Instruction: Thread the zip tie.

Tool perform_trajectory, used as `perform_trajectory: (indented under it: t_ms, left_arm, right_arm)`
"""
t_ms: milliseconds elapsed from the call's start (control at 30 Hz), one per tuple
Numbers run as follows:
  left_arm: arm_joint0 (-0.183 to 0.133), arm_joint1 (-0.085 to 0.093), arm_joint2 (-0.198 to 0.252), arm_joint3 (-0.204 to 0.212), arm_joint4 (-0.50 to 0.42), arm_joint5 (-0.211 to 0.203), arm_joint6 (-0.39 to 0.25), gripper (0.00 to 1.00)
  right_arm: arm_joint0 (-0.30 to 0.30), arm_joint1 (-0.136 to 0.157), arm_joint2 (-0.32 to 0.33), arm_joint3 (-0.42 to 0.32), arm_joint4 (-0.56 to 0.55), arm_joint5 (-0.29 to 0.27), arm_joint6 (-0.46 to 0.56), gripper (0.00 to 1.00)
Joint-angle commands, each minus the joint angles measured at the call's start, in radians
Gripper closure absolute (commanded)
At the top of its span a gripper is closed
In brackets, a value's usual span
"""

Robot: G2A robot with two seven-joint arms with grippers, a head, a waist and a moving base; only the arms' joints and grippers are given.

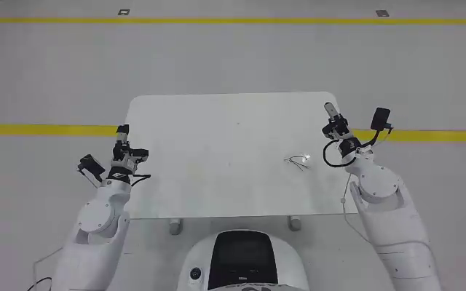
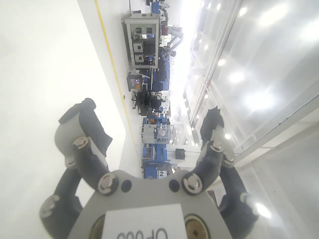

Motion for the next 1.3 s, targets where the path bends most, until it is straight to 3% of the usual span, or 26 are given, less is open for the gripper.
perform_trajectory:
  t_ms: [0, 200, 400, 467, 867, 900, 1000, 1200, 1267]
  left_arm:
    - [0.000, 0.000, 0.000, 0.000, 0.000, 0.000, 0.000, 0.00]
    - [0.000, 0.000, 0.000, 0.000, 0.000, 0.000, 0.000, 0.00]
    - [0.000, 0.000, 0.000, 0.000, 0.000, 0.000, 0.000, 0.00]
    - [0.000, 0.000, 0.000, 0.000, 0.000, 0.000, 0.000, 0.00]
    - [0.000, 0.000, 0.000, 0.000, 0.000, 0.000, 0.000, 0.00]
    - [0.000, 0.000, 0.000, 0.000, 0.000, 0.000, 0.000, 0.00]
    - [0.000, 0.000, 0.000, 0.000, 0.000, 0.000, 0.000, 0.00]
    - [0.000, 0.000, 0.000, 0.000, 0.000, 0.000, 0.000, 0.00]
    - [0.000, 0.000, 0.000, 0.000, 0.000, 0.000, 0.000, 0.00]
  right_arm:
    - [0.005, 0.002, 0.006, 0.005, -0.020, -0.002, 0.000, 0.00]
    - [0.112, 0.025, 0.027, 0.072, -0.276, -0.036, 0.163, 0.00]
    - [0.248, 0.037, -0.039, 0.184, -0.508, -0.076, 0.323, 0.00]
    - [0.278, 0.036, -0.066, 0.211, -0.533, -0.086, 0.361, 0.00]
    - [0.280, 0.036, -0.068, 0.214, -0.532, -0.085, 0.360, 0.00]
    - [0.284, 0.038, -0.069, 0.212, -0.573, -0.093, 0.362, 0.00]
    - [0.309, 0.052, -0.068, 0.219, -0.731, -0.149, 0.394, 0.00]
    - [0.358, 0.070, -0.080, 0.245, -0.923, -0.253, 0.507, 0.00]
    - [0.352, 0.075, -0.124, 0.243, -1.040, -0.333, 0.521, 0.00]
